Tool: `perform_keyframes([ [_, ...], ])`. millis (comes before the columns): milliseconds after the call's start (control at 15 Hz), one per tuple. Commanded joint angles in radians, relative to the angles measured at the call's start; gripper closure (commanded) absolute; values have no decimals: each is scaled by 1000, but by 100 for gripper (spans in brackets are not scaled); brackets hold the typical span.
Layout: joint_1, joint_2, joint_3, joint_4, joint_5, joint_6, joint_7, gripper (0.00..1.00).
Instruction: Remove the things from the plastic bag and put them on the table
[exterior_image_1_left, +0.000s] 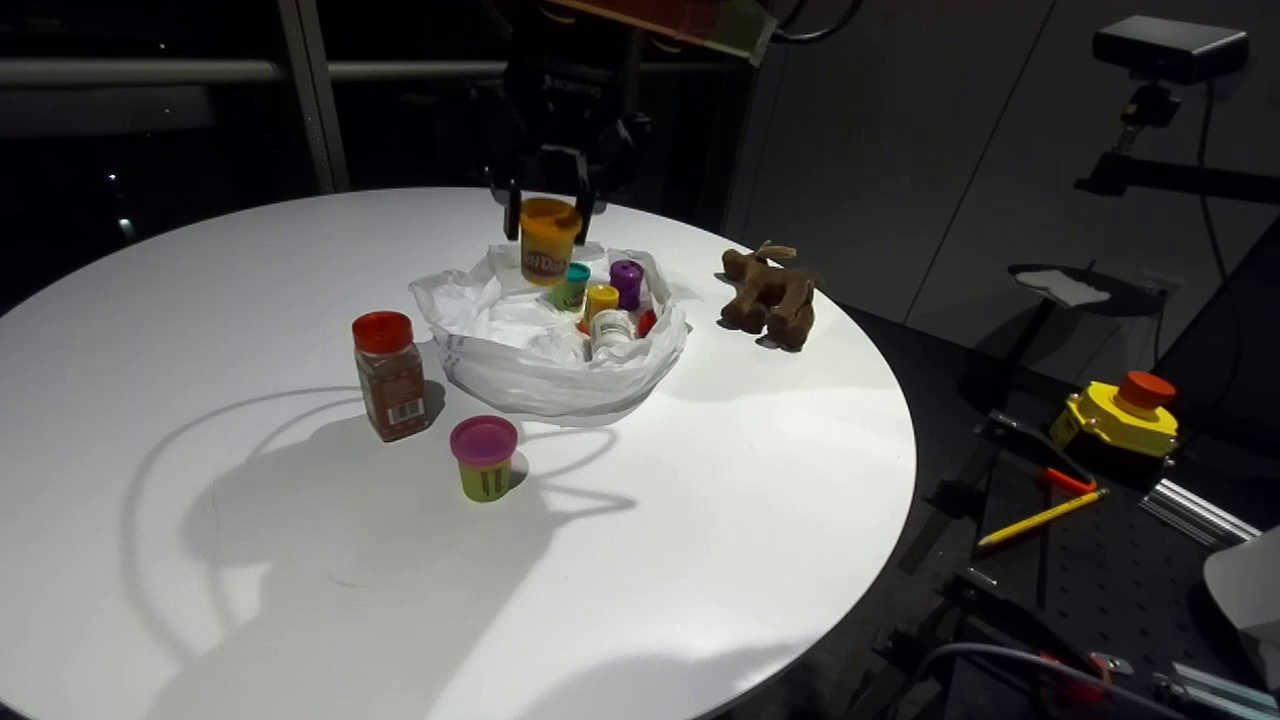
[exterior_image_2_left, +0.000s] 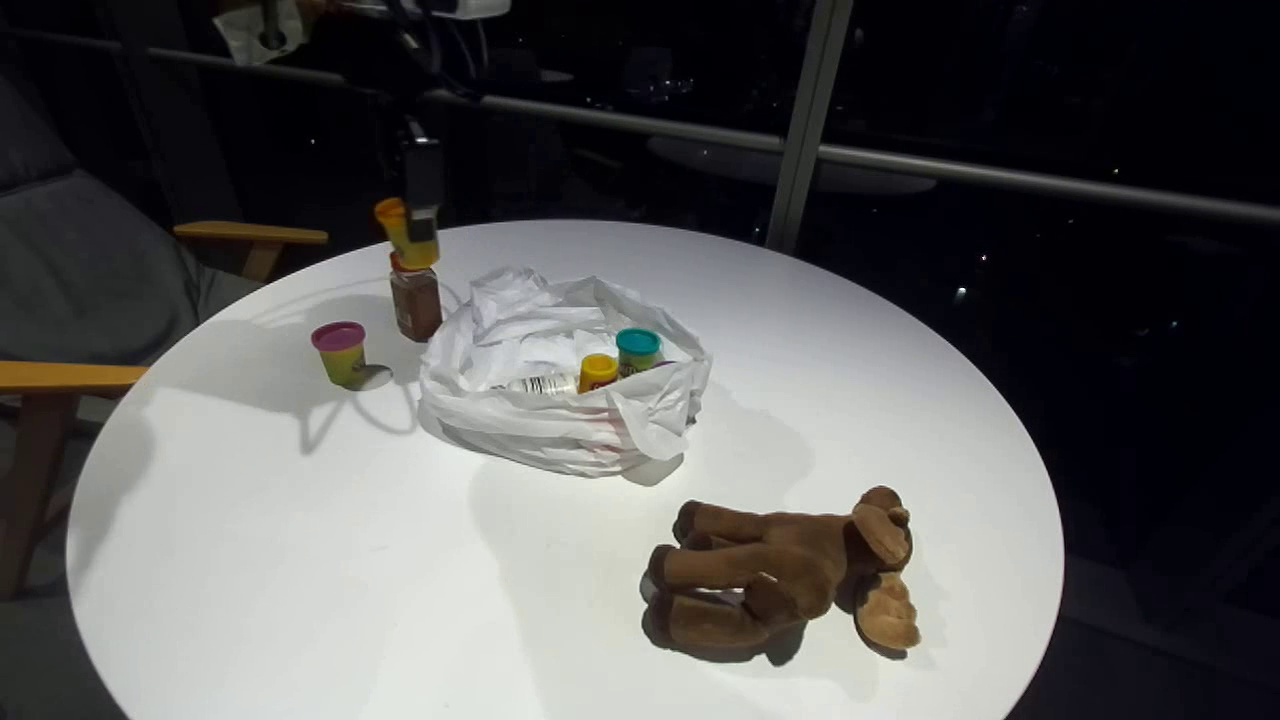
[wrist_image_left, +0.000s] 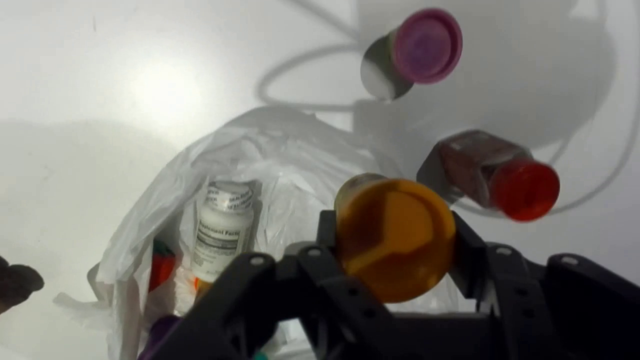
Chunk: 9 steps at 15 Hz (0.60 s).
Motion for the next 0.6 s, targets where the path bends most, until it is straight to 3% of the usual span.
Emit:
perform_keyframes([
  [0, 14, 19, 68, -64, 9, -15, -40, 77],
  [267, 28, 148, 72, -63, -10, 36, -37, 77],
  [533, 20, 248, 73, -56, 17, 135, -128, 77],
])
